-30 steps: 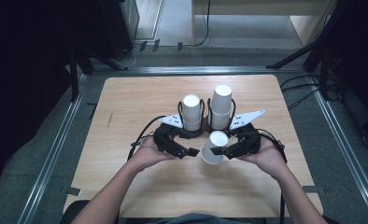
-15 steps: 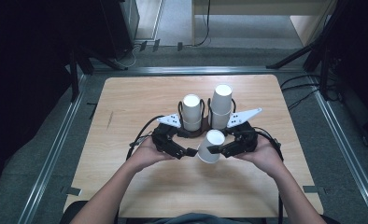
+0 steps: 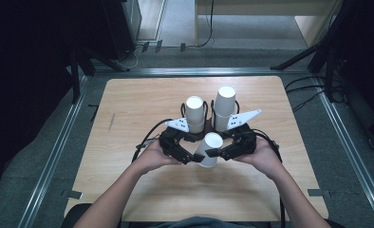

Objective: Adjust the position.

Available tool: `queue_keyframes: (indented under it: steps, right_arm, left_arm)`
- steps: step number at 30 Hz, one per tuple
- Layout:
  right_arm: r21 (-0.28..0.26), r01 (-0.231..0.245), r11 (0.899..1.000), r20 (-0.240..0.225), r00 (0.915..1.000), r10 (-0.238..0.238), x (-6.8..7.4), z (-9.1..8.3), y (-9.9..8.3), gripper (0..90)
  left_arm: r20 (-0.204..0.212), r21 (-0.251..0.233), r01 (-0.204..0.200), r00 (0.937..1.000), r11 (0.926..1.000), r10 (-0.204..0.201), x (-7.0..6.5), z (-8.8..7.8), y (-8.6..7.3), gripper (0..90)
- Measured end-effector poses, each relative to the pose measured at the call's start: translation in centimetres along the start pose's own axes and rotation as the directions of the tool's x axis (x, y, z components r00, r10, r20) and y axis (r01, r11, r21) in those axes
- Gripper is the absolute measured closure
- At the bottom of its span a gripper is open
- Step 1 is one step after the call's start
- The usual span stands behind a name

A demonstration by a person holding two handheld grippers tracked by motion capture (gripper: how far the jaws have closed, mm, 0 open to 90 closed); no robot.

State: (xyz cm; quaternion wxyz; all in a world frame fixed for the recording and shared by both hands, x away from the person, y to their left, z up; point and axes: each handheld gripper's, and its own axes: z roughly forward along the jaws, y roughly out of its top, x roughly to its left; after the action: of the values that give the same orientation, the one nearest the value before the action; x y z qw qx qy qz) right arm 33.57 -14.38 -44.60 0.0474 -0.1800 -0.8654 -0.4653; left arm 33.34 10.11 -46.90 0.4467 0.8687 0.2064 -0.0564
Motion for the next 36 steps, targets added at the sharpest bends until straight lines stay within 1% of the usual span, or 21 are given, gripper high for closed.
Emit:
queue_keyframes:
  steps: [6, 7, 9, 12, 15, 17, 20, 22, 23, 24, 26, 30, 32, 33, 34, 36]
  right_arm:
    - [0.005, -0.002, 1.0, -0.009, 1.0, 0.002, 0.1, 0.3, 0.2, 32.4]
    - [0.002, -0.004, 1.0, -0.012, 0.9999, 0.005, 0.1, 0.3, 0.2, 32.4]
    - [-0.009, -0.006, 1.0, -0.02, 0.9998, 0.006, 0.1, 0.3, 0.3, 32.5]
    - [-0.014, -0.021, 1.0, -0.033, 0.9992, 0.02, 0.1, 0.3, 0.4, 32.5]
    - [-0.019, -0.029, 0.999, -0.035, 0.999, 0.028, 0.0, 0.3, 0.5, 32.5]
    - [-0.03, -0.041, 0.999, -0.052, 0.9979, 0.04, -0.1, 0.2, 0.5, 32.6]
    - [-0.041, -0.051, 0.998, -0.063, 0.9969, 0.048, -0.2, 0.0, 0.5, 32.6]
    - [-0.045, -0.052, 0.998, -0.065, 0.9967, 0.049, -0.2, -0.1, 0.5, 32.6]
    - [-0.044, -0.054, 0.998, -0.066, 0.9965, 0.051, -0.2, -0.1, 0.5, 32.6]
    - [-0.043, -0.052, 0.998, -0.063, 0.9968, 0.049, -0.2, -0.2, 0.5, 32.5]
    - [-0.042, -0.067, 0.997, -0.068, 0.9957, 0.064, -0.3, -0.3, 0.4, 32.5]
    - [-0.055, -0.06, 0.997, -0.072, 0.9959, 0.056, -0.4, -0.4, 0.3, 32.3]
    - [-0.06, -0.065, 0.996, -0.075, 0.9953, 0.061, -0.5, -0.5, 0.4, 32.3]
    - [-0.06, -0.065, 0.996, -0.075, 0.9953, 0.061, -0.5, -0.5, 0.4, 32.3]
    - [-0.055, -0.066, 0.996, -0.077, 0.9951, 0.062, -0.5, -0.5, 0.4, 32.0]
    - [-0.049, -0.073, 0.996, -0.08, 0.9944, 0.069, -0.6, -0.5, 0.3, 31.9]
  left_arm:
    - [0.01, 0.013, -0.009, 0.9999, 0.9999, 0.009, -0.1, 0.5, 0.0, 12.6]
    - [0.008, 0.013, -0.007, 0.9999, 0.9999, 0.007, -0.2, 0.6, 0.0, 12.6]
    - [0.017, 0.02, -0.008, 0.9998, 0.9998, 0.008, -0.2, 0.8, 0.0, 12.7]
    - [0.029, 0.038, -0.019, 0.9994, 0.9991, 0.018, -0.3, 1.4, -0.1, 12.8]
    - [0.037, 0.039, -0.016, 0.9992, 0.9991, 0.015, -0.3, 1.6, -0.2, 12.8]
    - [0.037, 0.035, -0.015, 0.9992, 0.9993, 0.014, -0.4, 1.8, -0.2, 13.0]
    - [0.04, 0.036, -0.023, 0.9989, 0.9991, 0.022, -0.6, 2.1, -0.2, 14.2]
    - [0.034, 0.035, -0.035, 0.9989, 0.9988, 0.034, -0.8, 2.2, -0.2, 15.5]
    - [0.03, 0.031, -0.036, 0.9989, 0.9989, 0.035, -0.8, 2.3, -0.2, 16.2]
    - [0.038, 0.028, -0.027, 0.9989, 0.9992, 0.026, -0.7, 2.2, -0.2, 17.6]
    - [0.042, 0.027, -0.038, 0.9985, 0.9989, 0.037, -0.5, 2.1, -0.2, 19.5]
    - [0.037, 0.018, -0.047, 0.9982, 0.9988, 0.046, -0.6, 1.9, -0.2, 21.5]
    - [0.058, 0.027, -0.04, 0.9976, 0.9988, 0.038, -0.4, 1.9, 0.0, 23.9]
    - [0.058, 0.027, -0.04, 0.9976, 0.9988, 0.038, -0.4, 1.9, 0.0, 24.0]
    - [0.065, 0.04, -0.037, 0.9973, 0.9985, 0.035, -0.3, 1.8, 0.0, 24.0]
    - [0.064, 0.039, -0.036, 0.9974, 0.9986, 0.033, -0.3, 1.8, 0.0, 24.0]
